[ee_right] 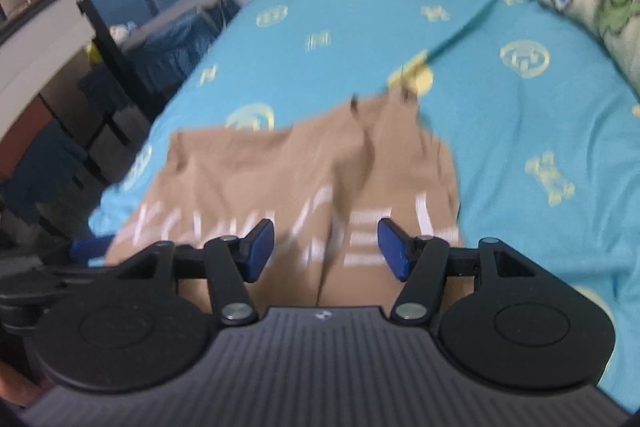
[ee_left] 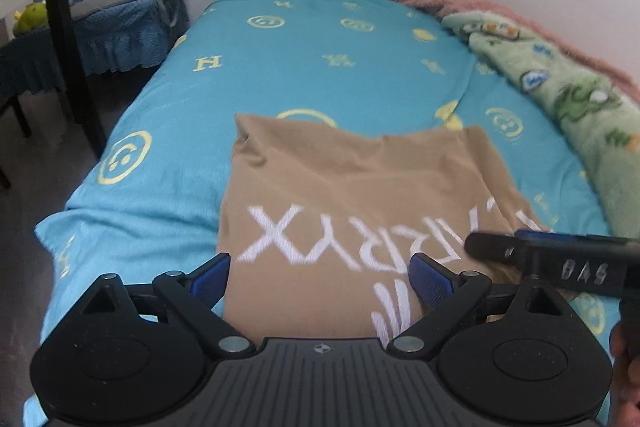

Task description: Fold clothes

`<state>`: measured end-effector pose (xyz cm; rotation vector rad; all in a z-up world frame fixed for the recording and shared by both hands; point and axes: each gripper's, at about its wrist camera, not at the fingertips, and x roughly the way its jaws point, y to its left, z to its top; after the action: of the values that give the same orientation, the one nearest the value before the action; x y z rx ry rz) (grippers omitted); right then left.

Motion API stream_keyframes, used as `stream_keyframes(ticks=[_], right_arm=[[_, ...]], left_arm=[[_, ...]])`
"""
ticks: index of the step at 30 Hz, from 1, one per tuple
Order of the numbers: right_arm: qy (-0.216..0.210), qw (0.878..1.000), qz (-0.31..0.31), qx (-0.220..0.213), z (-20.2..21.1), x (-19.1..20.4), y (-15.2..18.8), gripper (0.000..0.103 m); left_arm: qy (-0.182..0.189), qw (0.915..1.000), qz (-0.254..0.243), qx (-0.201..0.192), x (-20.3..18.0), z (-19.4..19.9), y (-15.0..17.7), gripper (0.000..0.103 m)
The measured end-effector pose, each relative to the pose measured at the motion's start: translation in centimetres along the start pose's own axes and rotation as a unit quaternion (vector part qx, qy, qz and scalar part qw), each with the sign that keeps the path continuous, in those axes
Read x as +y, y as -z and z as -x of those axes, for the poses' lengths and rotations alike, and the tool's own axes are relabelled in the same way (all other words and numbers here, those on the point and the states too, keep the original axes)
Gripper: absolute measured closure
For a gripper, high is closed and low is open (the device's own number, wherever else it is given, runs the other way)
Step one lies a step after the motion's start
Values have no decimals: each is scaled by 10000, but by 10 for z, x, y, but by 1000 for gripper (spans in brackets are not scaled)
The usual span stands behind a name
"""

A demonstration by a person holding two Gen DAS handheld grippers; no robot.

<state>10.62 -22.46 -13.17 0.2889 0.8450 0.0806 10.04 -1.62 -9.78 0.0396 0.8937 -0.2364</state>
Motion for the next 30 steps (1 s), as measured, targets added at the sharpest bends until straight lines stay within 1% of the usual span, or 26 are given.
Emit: stream_keyframes(ticks=[1,3,6,7,8,9,11,13,16,19,20,21,23,24,25,26,27,28,29,30], right_arm=[[40,10000,2,33,-1,1,2,44],[-12,9997,-251,27,5,-4,1,43],[-456,9929,-1092,-118,25,-21,-1,42],[-605,9884,-1390,-137,32,-27,1,39],[-786,9829,-1665,-106,38,-32,4,30],[-974,9763,-1933,-64,43,-37,8,25],[-1377,9600,-2437,75,50,-48,16,25],[-1746,9402,-2906,320,48,-56,27,25],[-1796,9147,-3569,600,37,-67,40,25],[-1706,8833,-4324,603,27,-79,53,25],[-1663,8767,-4473,599,24,-82,56,25],[-1566,8742,-4561,575,20,-84,57,25],[-1320,8738,-4658,462,17,-85,60,27],[-1240,8720,-4719,394,15,-86,61,26],[-1180,8714,-4751,316,15,-86,61,28],[-1122,8711,-4776,236,15,-86,61,39],[-1064,8706,-4800,157,14,-86,61,44],[-988,8710,-4812,115,14,-88,61,48],[-909,8714,-4821,81,13,-91,61,60],[-941,8733,-4781,13,15,-90,60,68]], left_arm=[[-13,10000,53,74,0,-1,2,7],[35,9996,209,197,4,-2,4,7],[108,9987,421,247,13,4,3,7],[192,9981,532,255,15,8,3,7],[321,9969,672,262,17,13,4,7],[450,9953,812,269,19,18,5,7],[708,9911,1091,282,23,27,7,7],[964,9854,1369,295,26,37,9,7],[1346,9743,1781,313,32,51,12,5],[1723,9599,2188,331,37,65,14,4],[1858,9529,2354,440,39,62,17,4],[2000,9442,2543,624,41,51,20,4],[2276,9239,2912,991,45,31,26,4],[2459,9082,3175,1177,48,19,31,4],[2672,8878,3491,1365,52,5,36,5],[2805,8683,3807,1499,56,-7,41,8],[2879,8497,4121,1593,61,-18,47,8],[2917,8339,4395,1626,66,-27,51,10],[2915,8260,4558,1582,71,-30,52,13],[2902,8221,4660,1514,76,-32,52,16]])
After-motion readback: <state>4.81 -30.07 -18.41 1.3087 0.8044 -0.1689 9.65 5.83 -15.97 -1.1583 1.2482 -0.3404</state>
